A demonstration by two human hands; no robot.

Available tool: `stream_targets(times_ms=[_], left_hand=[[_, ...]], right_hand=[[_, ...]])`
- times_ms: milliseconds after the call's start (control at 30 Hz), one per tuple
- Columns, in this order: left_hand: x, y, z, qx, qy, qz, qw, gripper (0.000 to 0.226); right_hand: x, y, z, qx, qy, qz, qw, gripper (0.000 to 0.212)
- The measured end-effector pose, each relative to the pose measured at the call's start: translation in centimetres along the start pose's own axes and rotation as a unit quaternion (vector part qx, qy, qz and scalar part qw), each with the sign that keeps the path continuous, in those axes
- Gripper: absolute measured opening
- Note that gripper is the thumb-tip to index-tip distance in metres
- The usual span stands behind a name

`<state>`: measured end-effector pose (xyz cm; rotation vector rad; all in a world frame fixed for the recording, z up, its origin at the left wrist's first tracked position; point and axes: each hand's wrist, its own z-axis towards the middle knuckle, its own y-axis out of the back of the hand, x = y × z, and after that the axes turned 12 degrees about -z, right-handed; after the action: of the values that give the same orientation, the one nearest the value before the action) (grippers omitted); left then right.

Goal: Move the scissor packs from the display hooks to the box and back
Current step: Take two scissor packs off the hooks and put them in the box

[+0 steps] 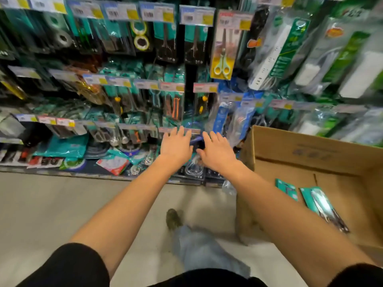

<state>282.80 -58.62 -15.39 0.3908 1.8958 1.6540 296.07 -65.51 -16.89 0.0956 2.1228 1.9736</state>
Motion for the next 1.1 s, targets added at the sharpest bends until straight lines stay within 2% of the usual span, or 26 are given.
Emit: stream_targets(times_ms=[133,333,633,700,900,1100], left_hand=[[-4.2,-1.4,-1.8,-0.016,-0.047,-0.019,0.999,0.060],[-11.9,-2.5,-2.7,-0.037,-0.158,-0.034,0.986,0.060],[-23.1,-6.3,-2.1,0.021,-0.242,-0.023,0.970,0.056],[-25.3,-7.7,-1.5,0.048,-0.244,-0.014,0.969,0.055],[-30.8,-13.2,0.8,0.156,-0.190,0.024,0.969,0.060],[-34.6,-17.7,2.3,0.239,-0.128,0.031,0.962,0.061]], right_hand=[[-4.3,-0.4,-5.2,-0.002,-0.044,-0.009,0.999,0.065],[-10.6,-0.8,-11.6,0.000,-0.122,-0.024,0.992,0.064],[-19.8,-4.1,-17.3,0.040,-0.211,-0.009,0.977,0.067],[-22.0,-5.4,-18.2,0.056,-0.222,0.002,0.974,0.070],[-28.8,-10.2,-19.3,0.148,-0.234,0.033,0.960,0.057],[-35.4,-14.6,-19.3,0.282,-0.190,0.046,0.939,0.069]])
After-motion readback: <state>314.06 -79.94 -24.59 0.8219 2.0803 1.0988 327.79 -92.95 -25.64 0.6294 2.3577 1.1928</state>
